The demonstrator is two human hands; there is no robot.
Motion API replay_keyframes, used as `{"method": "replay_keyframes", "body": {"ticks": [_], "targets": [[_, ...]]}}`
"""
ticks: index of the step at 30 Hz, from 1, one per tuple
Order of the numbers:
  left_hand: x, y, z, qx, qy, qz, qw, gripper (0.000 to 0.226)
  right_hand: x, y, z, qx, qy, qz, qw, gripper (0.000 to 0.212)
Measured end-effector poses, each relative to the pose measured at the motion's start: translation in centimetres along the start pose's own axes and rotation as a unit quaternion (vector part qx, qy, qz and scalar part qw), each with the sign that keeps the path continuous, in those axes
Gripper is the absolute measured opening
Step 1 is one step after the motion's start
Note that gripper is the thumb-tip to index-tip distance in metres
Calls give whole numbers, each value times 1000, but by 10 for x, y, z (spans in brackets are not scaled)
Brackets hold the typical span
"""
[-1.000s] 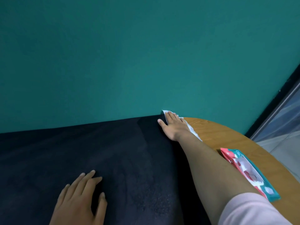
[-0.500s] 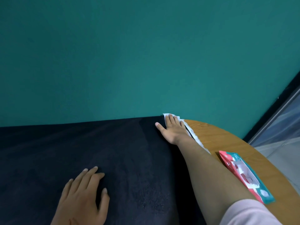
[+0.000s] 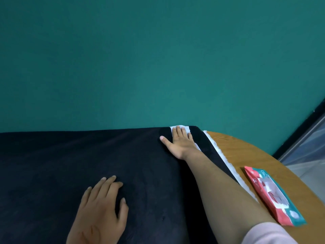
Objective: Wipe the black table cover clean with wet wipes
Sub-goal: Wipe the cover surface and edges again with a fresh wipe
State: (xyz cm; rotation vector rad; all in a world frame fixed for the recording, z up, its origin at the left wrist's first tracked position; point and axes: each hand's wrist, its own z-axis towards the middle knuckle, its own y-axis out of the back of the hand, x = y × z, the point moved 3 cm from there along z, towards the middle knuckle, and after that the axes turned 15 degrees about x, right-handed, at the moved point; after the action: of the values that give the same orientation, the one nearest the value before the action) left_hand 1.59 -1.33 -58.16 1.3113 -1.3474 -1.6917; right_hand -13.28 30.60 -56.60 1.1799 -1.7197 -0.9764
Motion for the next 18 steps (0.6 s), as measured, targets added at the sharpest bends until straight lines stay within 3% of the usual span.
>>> {"method": "replay_keyframes", "body": {"ticks": [18], "targets": [[0,3,-2,11,5,-12,1000,50,123,-43,-33,41,181,-32,982,103]]}}
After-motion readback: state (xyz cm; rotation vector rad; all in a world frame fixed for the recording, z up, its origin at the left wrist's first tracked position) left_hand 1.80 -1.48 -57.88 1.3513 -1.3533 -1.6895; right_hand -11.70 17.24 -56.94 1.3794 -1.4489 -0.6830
